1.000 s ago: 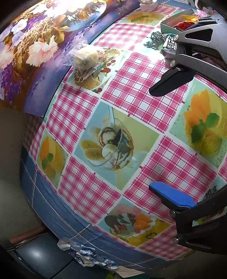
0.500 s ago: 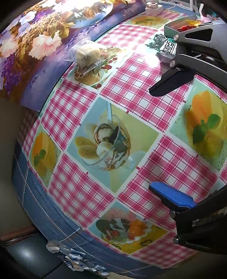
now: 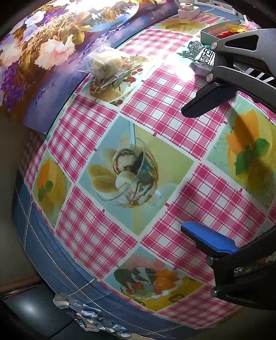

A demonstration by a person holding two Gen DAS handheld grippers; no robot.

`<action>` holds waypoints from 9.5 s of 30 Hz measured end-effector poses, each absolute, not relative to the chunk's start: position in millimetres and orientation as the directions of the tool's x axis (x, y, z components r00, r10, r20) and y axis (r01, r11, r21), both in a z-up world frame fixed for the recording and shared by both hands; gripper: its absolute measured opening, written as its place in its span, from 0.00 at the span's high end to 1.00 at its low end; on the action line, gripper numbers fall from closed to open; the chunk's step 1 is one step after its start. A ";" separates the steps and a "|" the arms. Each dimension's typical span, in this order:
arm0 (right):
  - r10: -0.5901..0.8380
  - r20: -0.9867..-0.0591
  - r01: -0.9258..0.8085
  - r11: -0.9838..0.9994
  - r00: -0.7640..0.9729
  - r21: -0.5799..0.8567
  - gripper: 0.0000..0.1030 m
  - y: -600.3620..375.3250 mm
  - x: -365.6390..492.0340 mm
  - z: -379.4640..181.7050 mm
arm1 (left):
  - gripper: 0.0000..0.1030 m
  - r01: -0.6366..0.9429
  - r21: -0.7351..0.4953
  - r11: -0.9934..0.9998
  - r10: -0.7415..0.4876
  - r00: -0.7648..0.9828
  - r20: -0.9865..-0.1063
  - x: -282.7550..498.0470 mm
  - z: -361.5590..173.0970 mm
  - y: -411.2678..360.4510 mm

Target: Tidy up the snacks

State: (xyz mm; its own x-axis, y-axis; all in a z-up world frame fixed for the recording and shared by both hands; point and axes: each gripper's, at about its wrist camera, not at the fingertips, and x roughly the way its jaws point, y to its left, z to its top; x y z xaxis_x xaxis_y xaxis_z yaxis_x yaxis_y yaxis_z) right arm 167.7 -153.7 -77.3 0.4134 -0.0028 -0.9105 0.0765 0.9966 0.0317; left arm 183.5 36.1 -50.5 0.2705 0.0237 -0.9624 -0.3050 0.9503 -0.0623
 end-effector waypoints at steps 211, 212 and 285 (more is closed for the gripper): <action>-0.053 -0.917 0.571 0.796 0.395 0.200 0.36 -352.8 18.3 -19.8 | 0.51 0.383 -0.083 0.920 -0.232 0.363 -0.902 80.4 -18.3 -215.0; -0.053 -0.917 0.571 0.796 0.395 0.200 0.36 -352.8 18.3 -19.9 | 0.51 0.381 -0.085 0.921 -0.232 0.362 -0.903 81.1 -18.5 -215.0; -0.186 -0.841 0.499 0.859 0.508 0.111 0.00 -314.7 -13.1 10.6 | 0.02 -0.013 0.123 0.992 0.116 0.432 -0.894 59.9 6.5 -112.5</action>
State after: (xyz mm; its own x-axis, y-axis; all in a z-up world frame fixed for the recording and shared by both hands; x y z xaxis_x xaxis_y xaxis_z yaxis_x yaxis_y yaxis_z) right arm -13.1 -314.7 10.6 0.5078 -0.1859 -0.8412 0.4992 0.8593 0.1115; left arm 59.9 -112.5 6.5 0.4325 0.1163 -0.8941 -0.0129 0.9923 0.1228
